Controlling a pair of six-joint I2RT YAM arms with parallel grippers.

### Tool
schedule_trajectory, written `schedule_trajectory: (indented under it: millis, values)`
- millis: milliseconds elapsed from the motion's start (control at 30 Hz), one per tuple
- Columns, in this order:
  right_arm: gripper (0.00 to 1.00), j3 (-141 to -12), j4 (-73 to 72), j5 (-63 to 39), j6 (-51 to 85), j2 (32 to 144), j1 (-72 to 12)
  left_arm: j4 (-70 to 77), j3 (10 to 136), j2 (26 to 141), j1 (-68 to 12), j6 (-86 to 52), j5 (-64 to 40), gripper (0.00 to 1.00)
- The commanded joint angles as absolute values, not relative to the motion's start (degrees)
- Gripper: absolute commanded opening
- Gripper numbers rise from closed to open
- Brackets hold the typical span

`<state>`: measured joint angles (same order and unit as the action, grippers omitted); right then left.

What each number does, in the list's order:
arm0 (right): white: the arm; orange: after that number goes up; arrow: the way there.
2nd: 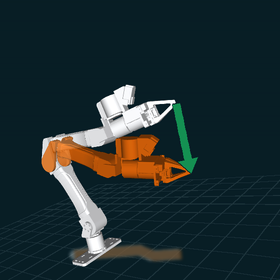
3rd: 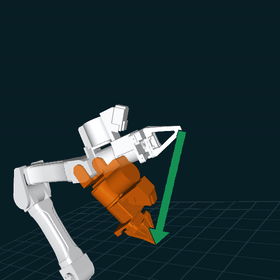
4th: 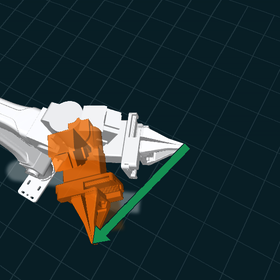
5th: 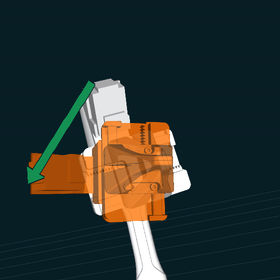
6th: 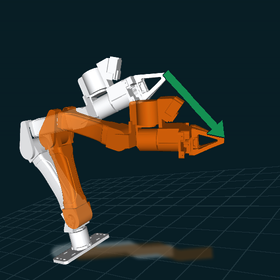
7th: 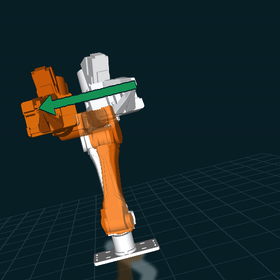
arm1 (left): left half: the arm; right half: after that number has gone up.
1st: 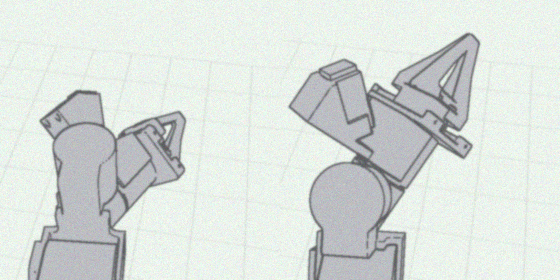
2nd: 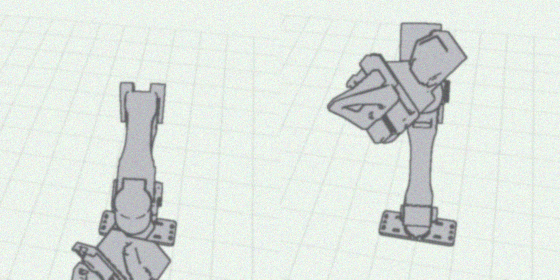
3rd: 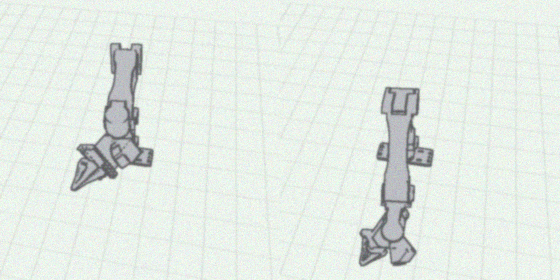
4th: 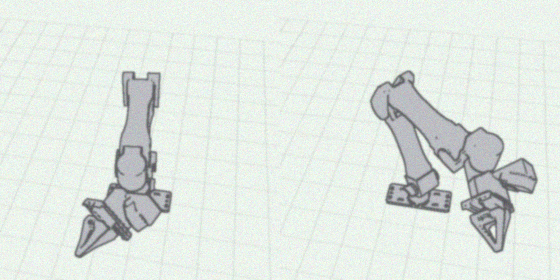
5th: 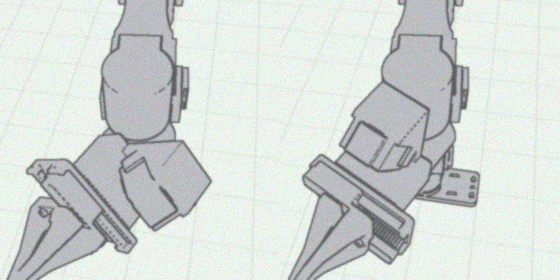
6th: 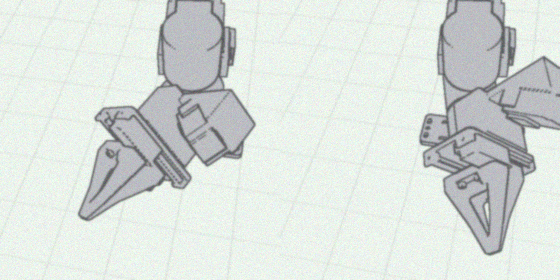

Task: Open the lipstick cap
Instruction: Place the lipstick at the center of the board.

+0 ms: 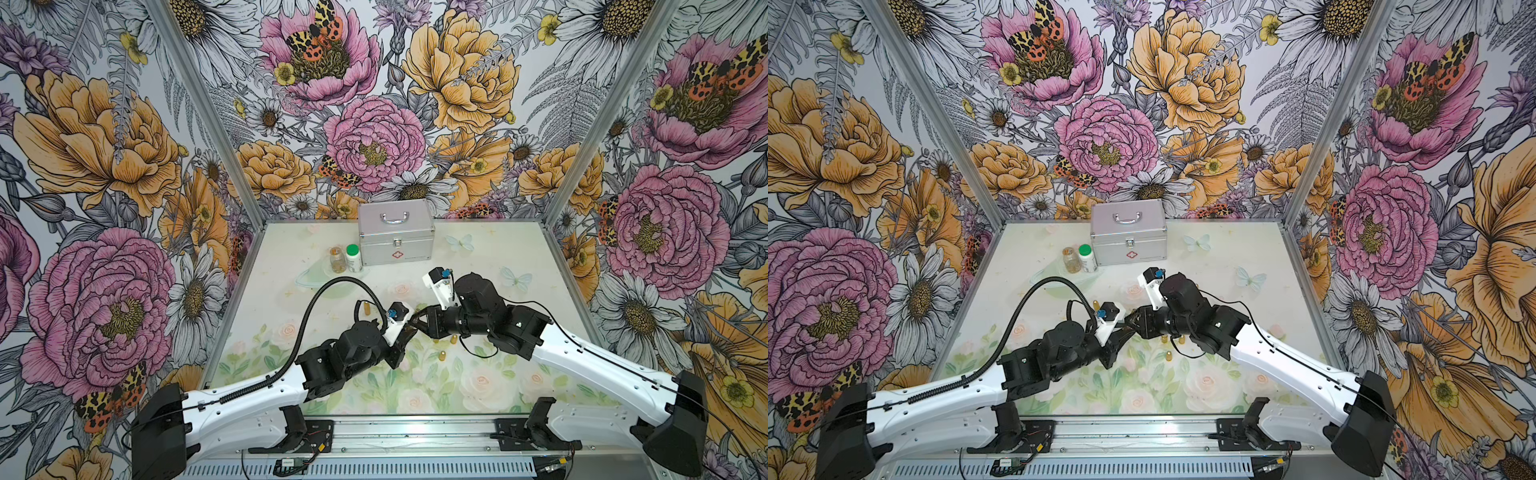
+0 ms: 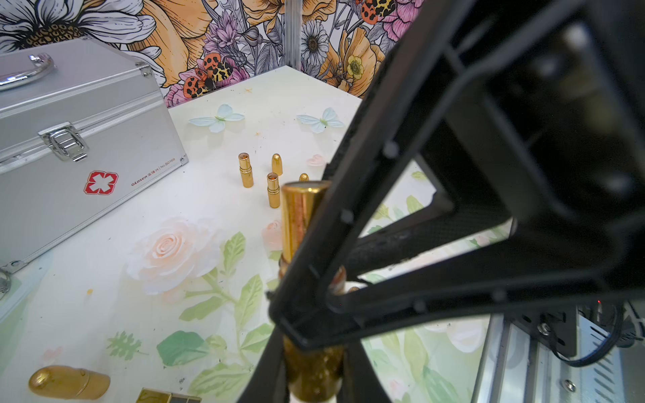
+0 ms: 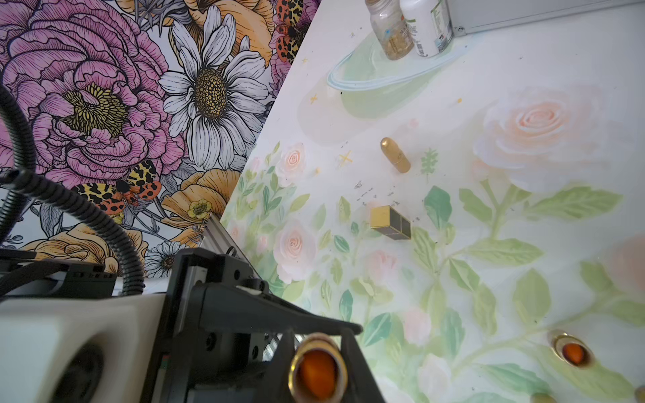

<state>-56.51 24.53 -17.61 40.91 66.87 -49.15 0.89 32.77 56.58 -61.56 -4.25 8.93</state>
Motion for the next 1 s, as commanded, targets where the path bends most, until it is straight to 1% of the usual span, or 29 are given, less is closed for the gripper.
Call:
schedule_trajectory:
  millis: [0, 33, 67, 133, 167, 267, 367, 433, 500, 533, 567, 800, 967]
  values:
    - [0.18, -56.2, 23.5, -17.2, 39.6, 66.5, -49.2, 2.4, 34.2, 57.0, -62.0, -3.3, 10.3, 0.0]
    - [0.18, -56.2, 23.6, -16.8, 39.4, 66.4, -49.2, 2.4, 34.2, 57.0, -62.0, -3.3, 10.3, 0.0]
    - [0.18, -56.3, 23.9, -16.1, 39.0, 66.2, -49.2, 2.4, 34.1, 57.0, -62.0, -3.3, 10.4, 0.04]
    - [0.18, -56.7, 24.8, -14.1, 38.1, 65.9, -49.2, 2.3, 34.0, 56.8, -62.0, -3.3, 10.5, 0.32]
    - [0.18, -57.0, 25.4, -12.7, 37.4, 65.8, -49.2, 2.2, 33.8, 56.7, -62.0, -3.5, 10.5, 0.43]
    - [0.18, -57.7, 27.6, -8.0, 35.3, 66.0, -49.2, 1.8, 33.1, 56.1, -62.0, -4.1, 10.9, 0.61]
    - [0.18, -57.2, 28.3, -3.6, 33.1, 66.5, -49.4, 1.0, 32.0, 54.7, -61.9, -5.2, 11.3, 0.72]
    - [0.18, -56.2, 28.1, -1.1, 32.1, 67.0, -49.5, -0.2, 31.2, 53.2, -62.0, -6.4, 11.6, 0.82]
    - [0.18, -55.3, 27.7, 1.7, 30.5, 67.6, -50.3, -2.2, 30.8, 51.8, -62.0, -7.7, 14.6, 0.88]
    - [0.18, -54.8, 27.6, 3.6, 29.6, 68.1, -50.8, -3.3, 30.5, 50.9, -61.9, -8.5, 15.5, 0.95]
    - [0.18, -54.3, 27.2, 4.7, 28.9, 68.4, -51.2, -4.1, 30.4, 50.3, -61.9, -9.2, 16.2, 0.98]
    - [0.18, -45.0, 17.2, 8.4, 25.8, 68.6, -54.3, -11.5, 30.9, 47.1, -61.8, -14.0, 22.2, 0.99]
    - [0.2, -38.8, 9.8, 8.7, 24.3, 69.3, -55.6, -12.8, 30.3, 45.7, -60.9, -17.2, 24.9, 0.99]
